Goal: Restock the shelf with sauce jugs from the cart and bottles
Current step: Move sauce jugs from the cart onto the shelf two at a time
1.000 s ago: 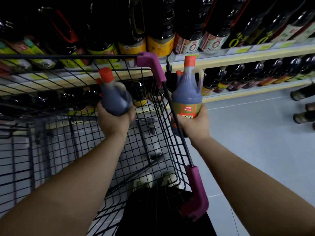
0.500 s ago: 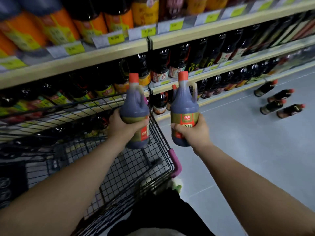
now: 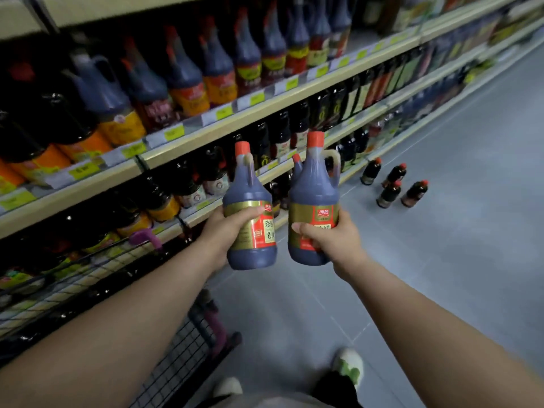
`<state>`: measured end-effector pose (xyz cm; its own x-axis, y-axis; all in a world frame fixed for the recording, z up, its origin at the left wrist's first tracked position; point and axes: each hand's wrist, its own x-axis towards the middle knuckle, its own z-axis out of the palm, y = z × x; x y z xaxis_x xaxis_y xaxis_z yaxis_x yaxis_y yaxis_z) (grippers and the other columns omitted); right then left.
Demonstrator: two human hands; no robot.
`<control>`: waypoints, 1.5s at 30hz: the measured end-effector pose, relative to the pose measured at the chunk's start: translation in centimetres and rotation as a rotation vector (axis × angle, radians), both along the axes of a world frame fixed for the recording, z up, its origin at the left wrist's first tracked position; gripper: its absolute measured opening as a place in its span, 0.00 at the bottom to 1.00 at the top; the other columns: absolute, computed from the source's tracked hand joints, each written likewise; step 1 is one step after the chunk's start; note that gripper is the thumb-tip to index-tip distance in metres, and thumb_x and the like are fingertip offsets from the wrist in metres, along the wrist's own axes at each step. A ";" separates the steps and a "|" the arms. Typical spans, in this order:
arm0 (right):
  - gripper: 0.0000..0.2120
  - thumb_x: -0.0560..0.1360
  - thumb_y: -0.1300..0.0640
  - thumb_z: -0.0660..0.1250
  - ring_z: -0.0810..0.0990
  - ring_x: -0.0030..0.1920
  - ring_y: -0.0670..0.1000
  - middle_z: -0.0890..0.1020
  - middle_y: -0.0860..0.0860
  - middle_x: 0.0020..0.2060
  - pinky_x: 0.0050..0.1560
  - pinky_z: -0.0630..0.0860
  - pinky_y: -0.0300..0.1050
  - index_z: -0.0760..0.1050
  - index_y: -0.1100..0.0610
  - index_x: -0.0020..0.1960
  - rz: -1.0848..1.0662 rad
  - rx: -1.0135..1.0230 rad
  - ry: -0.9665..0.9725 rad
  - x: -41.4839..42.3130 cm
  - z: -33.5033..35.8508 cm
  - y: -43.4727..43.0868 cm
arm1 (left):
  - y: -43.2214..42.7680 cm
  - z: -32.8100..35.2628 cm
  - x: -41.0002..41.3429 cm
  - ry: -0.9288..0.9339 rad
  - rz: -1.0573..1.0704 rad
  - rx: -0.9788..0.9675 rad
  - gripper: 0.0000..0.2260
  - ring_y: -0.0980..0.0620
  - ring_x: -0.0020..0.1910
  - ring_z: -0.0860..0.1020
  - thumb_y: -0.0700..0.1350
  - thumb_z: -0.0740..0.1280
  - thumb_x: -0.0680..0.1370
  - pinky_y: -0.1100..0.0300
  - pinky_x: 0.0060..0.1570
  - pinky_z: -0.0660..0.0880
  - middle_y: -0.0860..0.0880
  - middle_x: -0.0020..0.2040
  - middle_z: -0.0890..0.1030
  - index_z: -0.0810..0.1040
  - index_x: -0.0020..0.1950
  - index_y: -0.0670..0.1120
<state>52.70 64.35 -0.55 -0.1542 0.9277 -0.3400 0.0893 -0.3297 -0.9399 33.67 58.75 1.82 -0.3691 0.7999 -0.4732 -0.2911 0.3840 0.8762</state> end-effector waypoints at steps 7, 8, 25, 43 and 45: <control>0.32 0.59 0.63 0.82 0.85 0.46 0.53 0.84 0.56 0.48 0.45 0.82 0.50 0.72 0.60 0.59 -0.007 0.047 0.082 13.7 2.8 9.5 | 10.7 2.1 13.4 0.002 -0.050 0.074 0.14 0.44 0.40 0.84 0.40 0.77 0.67 0.51 0.41 0.80 0.42 0.44 0.85 0.79 0.51 0.46; 0.32 0.59 0.64 0.82 0.85 0.46 0.54 0.84 0.56 0.49 0.46 0.82 0.51 0.71 0.60 0.59 -0.008 0.063 0.090 15.1 3.2 10.7 | 12.0 2.4 14.8 0.013 -0.067 0.087 0.15 0.44 0.39 0.84 0.40 0.78 0.66 0.52 0.39 0.80 0.41 0.44 0.85 0.80 0.50 0.46; 0.43 0.52 0.59 0.82 0.84 0.51 0.57 0.83 0.55 0.53 0.51 0.82 0.58 0.68 0.53 0.64 -0.044 0.084 0.147 26.6 2.0 33.6 | 35.3 3.3 26.4 0.100 -0.208 0.164 0.16 0.50 0.38 0.84 0.38 0.78 0.65 0.59 0.36 0.78 0.49 0.41 0.86 0.80 0.49 0.48; 0.39 0.58 0.67 0.81 0.83 0.51 0.56 0.82 0.54 0.53 0.48 0.82 0.55 0.68 0.49 0.63 0.059 0.070 0.186 28.2 4.4 61.4 | 61.3 3.9 27.4 0.265 -0.088 0.140 0.48 0.49 0.52 0.81 0.52 0.84 0.46 0.50 0.53 0.78 0.51 0.55 0.82 0.74 0.65 0.50; 0.39 0.57 0.66 0.81 0.83 0.53 0.57 0.82 0.54 0.54 0.49 0.82 0.57 0.69 0.50 0.64 0.105 0.092 0.172 28.5 4.2 63.8 | 62.4 3.8 28.1 0.313 -0.028 0.139 0.44 0.50 0.53 0.80 0.48 0.84 0.51 0.51 0.54 0.77 0.51 0.56 0.81 0.73 0.65 0.49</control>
